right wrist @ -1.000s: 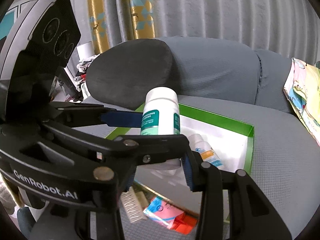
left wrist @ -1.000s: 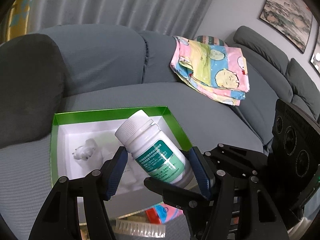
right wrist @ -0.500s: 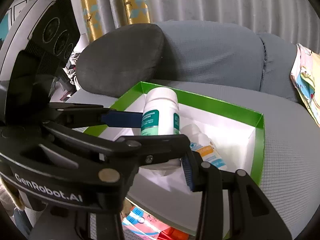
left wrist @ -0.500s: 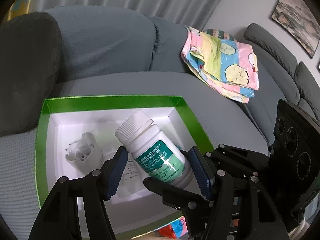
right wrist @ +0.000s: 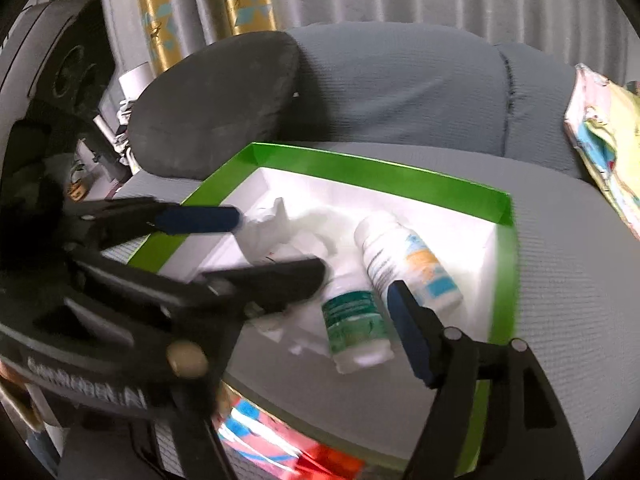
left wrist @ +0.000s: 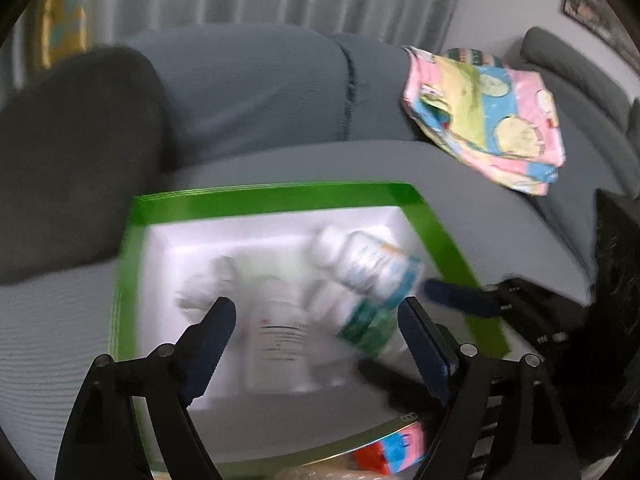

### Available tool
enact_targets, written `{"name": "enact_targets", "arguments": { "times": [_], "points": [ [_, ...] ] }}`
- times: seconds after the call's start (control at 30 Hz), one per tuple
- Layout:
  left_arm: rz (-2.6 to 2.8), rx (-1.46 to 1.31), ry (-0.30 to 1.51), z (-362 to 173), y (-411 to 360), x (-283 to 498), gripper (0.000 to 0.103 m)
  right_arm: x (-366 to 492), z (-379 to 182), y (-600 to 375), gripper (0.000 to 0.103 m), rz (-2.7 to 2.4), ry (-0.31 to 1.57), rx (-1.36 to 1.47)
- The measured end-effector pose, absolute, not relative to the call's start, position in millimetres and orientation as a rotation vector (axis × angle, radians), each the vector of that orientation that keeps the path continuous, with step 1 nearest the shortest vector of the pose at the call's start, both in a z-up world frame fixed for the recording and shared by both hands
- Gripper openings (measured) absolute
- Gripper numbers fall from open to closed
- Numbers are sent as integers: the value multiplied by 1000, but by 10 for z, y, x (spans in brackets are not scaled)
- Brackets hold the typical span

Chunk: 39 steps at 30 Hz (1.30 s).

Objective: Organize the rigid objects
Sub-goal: 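Carry the green-label bottle into the green box and open the right gripper, then move the right gripper to the pink bottle with red cap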

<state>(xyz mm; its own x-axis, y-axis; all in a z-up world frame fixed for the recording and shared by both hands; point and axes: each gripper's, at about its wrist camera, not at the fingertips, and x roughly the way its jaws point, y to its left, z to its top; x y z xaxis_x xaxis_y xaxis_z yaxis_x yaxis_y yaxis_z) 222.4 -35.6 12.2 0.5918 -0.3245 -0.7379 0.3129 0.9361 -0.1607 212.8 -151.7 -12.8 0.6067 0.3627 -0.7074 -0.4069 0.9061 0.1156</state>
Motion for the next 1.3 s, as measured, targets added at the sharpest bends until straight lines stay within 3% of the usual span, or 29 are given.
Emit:
{"name": "enact_targets", "arguments": {
  "times": [0.2,0.47,0.57,0.63,0.7,1.0,1.3],
  "points": [
    [-191,76,719,343,-273,1850,84,1894,3,-1727,92,336,743,-52],
    [-68,95,619,601,-184,1390,84,1495,192,-1809,96,273,696,-34],
    [-35,112,586,708,-184,1218,84,1319,268,-1780,103,271,683,-54],
    [-23,116,566,775,-184,1087,85,1209,314,-1781,102,275,677,-54],
    [-13,119,549,832,-188,983,103,1123,358,-1776,102,278,673,-55],
    [2,146,479,1019,-179,506,103,763,520,-1758,102,293,658,-54],
    [-4,121,531,941,-150,260,103,499,574,-1775,102,292,669,-56]
  ]
}}
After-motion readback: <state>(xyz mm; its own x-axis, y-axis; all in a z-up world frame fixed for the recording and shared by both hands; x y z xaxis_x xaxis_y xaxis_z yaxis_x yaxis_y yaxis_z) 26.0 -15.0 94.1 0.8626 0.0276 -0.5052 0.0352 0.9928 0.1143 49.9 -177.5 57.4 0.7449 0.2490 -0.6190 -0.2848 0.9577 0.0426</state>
